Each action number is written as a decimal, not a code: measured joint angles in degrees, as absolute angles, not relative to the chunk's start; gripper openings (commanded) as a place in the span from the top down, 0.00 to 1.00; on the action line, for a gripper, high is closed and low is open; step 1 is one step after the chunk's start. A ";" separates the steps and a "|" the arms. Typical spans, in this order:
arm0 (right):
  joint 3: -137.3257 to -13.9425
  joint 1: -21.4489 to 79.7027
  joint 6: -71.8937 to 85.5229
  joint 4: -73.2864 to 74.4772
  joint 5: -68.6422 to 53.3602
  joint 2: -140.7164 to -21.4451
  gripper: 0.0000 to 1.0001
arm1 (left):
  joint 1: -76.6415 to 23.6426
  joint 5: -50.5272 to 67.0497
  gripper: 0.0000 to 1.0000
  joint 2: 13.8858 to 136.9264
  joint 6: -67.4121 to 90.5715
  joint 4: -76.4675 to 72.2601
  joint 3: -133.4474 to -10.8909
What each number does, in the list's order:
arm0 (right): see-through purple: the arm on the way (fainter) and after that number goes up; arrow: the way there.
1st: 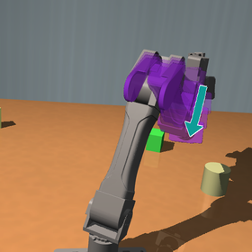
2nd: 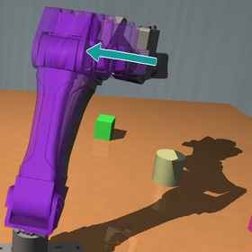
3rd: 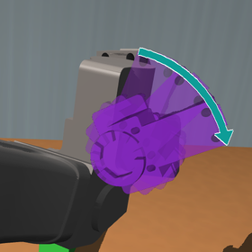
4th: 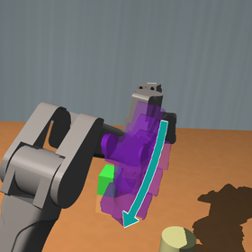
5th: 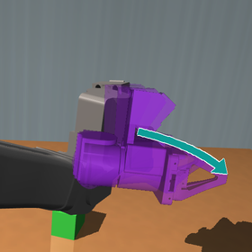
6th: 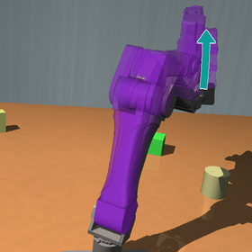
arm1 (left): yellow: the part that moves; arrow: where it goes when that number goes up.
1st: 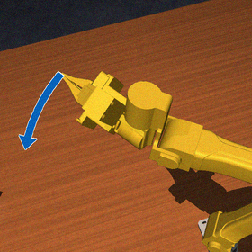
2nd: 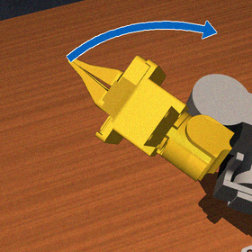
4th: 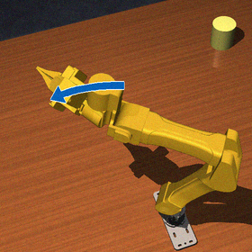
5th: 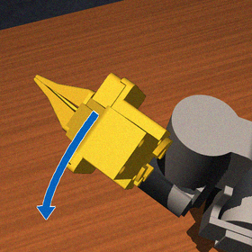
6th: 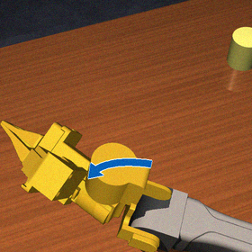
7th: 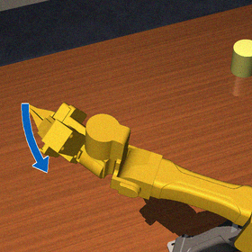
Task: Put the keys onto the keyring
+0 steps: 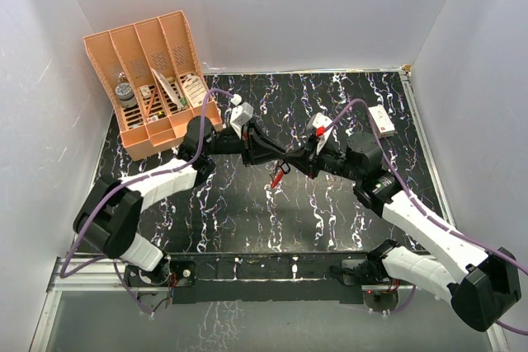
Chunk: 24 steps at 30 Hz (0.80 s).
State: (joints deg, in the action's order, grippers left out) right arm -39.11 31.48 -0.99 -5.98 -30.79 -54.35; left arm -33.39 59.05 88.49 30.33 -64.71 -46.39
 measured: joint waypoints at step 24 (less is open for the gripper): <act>-46.00 31.48 -3.11 3.36 -30.63 -61.56 1.00 | -33.95 51.99 0.84 80.82 0.36 -22.28 -51.05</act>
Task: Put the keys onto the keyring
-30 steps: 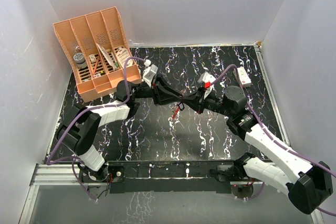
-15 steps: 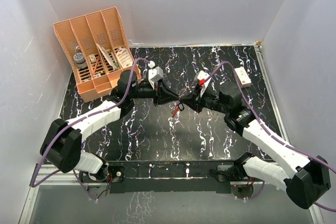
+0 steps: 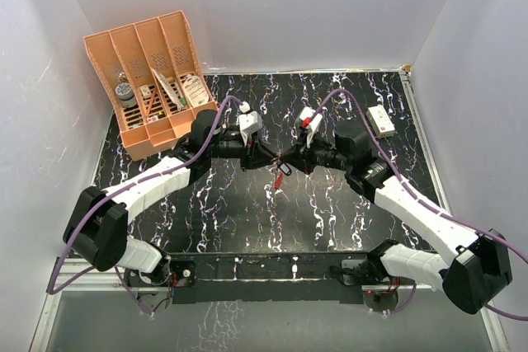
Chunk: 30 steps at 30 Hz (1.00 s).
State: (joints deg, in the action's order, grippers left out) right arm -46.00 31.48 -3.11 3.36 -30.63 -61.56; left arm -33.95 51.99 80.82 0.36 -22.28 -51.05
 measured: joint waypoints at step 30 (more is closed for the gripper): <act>-51.22 31.48 -5.74 13.17 -31.64 -68.14 1.00 | -35.62 44.84 0.78 81.12 -7.14 -13.74 -52.58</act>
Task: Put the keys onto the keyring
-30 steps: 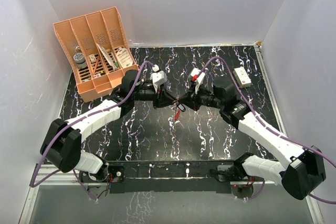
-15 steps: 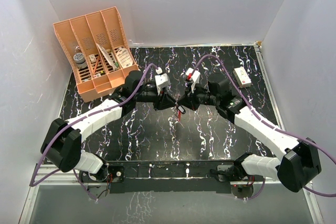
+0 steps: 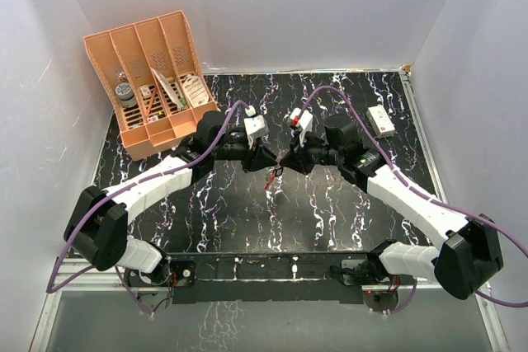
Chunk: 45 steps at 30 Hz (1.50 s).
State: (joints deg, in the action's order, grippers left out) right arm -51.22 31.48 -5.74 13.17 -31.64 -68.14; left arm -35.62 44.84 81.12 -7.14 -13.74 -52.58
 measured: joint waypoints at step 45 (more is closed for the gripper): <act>-51.22 31.48 -5.96 14.39 -32.36 -68.73 1.00 | -35.77 48.95 0.94 83.24 -9.56 -11.44 -55.92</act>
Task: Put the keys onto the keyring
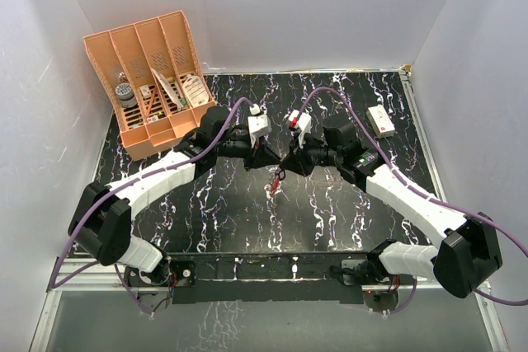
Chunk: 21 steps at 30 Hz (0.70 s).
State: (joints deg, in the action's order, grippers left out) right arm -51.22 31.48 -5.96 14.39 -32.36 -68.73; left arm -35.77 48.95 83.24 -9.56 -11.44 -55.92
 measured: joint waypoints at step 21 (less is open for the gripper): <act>-51.22 31.33 -6.07 16.16 -31.59 -68.75 1.00 | -36.25 49.95 1.00 85.84 -11.97 -7.62 -58.52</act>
State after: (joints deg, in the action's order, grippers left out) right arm -51.22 31.33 -6.07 16.16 -31.59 -68.75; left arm -36.25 49.95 85.84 -11.97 -7.62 -58.52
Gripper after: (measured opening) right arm 0.009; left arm 0.013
